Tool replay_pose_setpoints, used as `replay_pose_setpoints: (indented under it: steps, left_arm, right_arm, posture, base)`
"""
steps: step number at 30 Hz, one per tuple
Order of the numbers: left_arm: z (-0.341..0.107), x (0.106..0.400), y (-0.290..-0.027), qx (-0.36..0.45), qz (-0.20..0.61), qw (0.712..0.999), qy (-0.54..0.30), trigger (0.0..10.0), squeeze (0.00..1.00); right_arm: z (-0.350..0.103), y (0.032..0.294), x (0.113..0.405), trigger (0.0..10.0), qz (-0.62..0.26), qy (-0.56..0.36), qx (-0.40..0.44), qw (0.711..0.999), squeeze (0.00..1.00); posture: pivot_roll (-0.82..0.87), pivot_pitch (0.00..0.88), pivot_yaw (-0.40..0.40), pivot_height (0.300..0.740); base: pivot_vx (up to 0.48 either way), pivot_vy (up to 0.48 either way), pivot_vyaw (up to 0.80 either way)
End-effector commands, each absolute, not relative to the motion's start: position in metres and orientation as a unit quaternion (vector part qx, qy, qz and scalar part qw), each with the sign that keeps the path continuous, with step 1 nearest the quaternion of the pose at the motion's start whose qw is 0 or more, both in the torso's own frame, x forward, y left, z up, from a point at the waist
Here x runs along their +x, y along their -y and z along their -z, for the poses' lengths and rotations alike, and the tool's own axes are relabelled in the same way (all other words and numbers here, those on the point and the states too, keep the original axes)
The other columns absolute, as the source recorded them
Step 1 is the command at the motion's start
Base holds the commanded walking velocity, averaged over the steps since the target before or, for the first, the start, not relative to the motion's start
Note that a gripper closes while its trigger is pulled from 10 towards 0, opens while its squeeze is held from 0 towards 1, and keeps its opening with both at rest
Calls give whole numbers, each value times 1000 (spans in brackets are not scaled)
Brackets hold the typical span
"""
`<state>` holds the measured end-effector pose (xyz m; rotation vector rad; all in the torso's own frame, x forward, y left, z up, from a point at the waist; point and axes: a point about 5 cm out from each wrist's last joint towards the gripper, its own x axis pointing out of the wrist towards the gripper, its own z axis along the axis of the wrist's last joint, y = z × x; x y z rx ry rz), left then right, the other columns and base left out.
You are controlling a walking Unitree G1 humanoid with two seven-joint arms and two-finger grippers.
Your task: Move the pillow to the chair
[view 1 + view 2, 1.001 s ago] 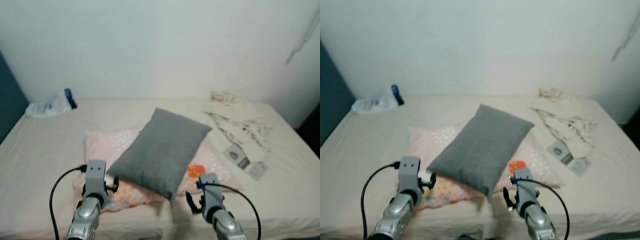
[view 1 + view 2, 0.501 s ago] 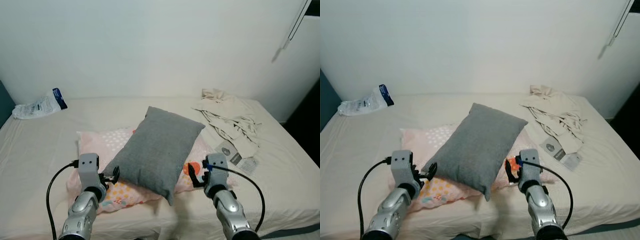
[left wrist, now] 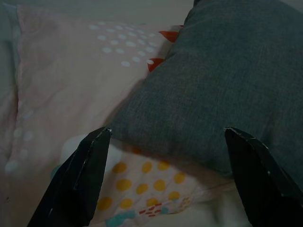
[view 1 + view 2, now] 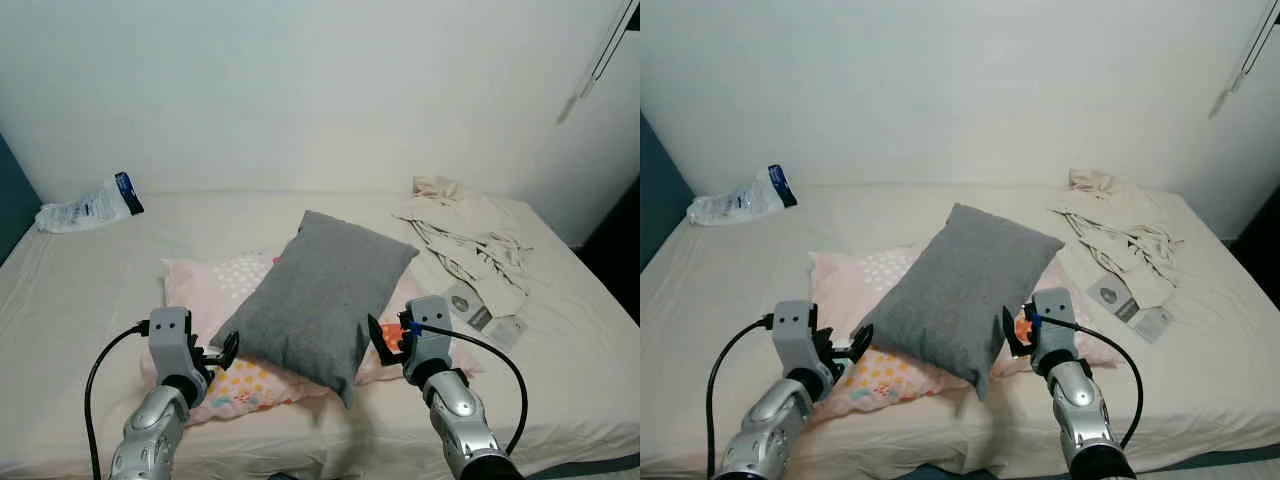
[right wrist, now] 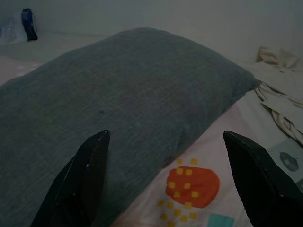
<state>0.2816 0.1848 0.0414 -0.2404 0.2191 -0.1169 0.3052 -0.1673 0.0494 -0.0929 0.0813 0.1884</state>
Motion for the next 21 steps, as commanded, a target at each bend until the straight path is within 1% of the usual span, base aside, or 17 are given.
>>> replay_pose_setpoints:
  steps: [1, 3, 7, 11, 13, 14, 15, 16, 18, 21]
  left_arm:
    - [-39, 278, -187, -119, 63, 984, -119, 10000, 0]
    - [-41, 277, -186, -126, 69, 983, -119, 10000, 0]
    - [-43, 277, -182, -138, 81, 980, -119, 10000, 0]
    - [-46, 277, -176, -176, 104, 971, -122, 10000, 0]
    - [-50, 274, -167, -224, 144, 956, -122, 10000, 0]
    - [-50, 274, -167, -224, 144, 956, -122, 10000, 0]
    - [-55, 272, -159, -268, 174, 940, -120, 10000, 0]
    - [-57, 271, -157, -286, 180, 934, -119, 10000, 0]
    - [-61, 271, -154, -312, 189, 923, -117, 10000, 0]
    - [-64, 270, -149, -331, 209, 912, -124, 10000, 0]
  right_arm:
    - [-46, 168, 301, 10000, -93, -47, -43, 994, 0]
    - [-46, 169, 302, 10000, -93, -45, -45, 994, 0]
    - [-48, 169, 301, 10000, -91, -38, -46, 994, 0]
    - [-48, 169, 300, 10000, -90, -37, -43, 994, 0]
    - [-48, 170, 298, 10000, -92, -33, -37, 995, 0]
    - [-48, 170, 298, 10000, -92, -33, -37, 995, 0]
    - [-51, 170, 296, 10000, -91, -23, -34, 995, 0]
    - [-52, 171, 296, 10000, -90, -19, -34, 995, 0]
    - [-53, 171, 296, 10000, -88, -13, -34, 996, 0]
    - [-53, 171, 295, 10000, -87, -13, -34, 996, 0]
  posture:
    - [50, 68, -39, 645]
    - [51, 68, -39, 635]
    - [51, 68, -37, 635]
    - [50, 68, -35, 635]
    - [48, 70, -32, 625]
    - [48, 70, -32, 625]
    - [48, 70, -31, 615]
    - [48, 73, -30, 615]
    - [48, 73, -30, 615]
    - [49, 73, -29, 615]
  base:
    - [0, 0, 0]
    - [0, 0, 0]
    - [0, 0, 0]
    - [0, 0, 0]
    - [0, 0, 0]
    - [0, 0, 0]
    - [0, 0, 0]
    - [0, 0, 0]
    - [0, 0, 0]
    - [0, 0, 0]
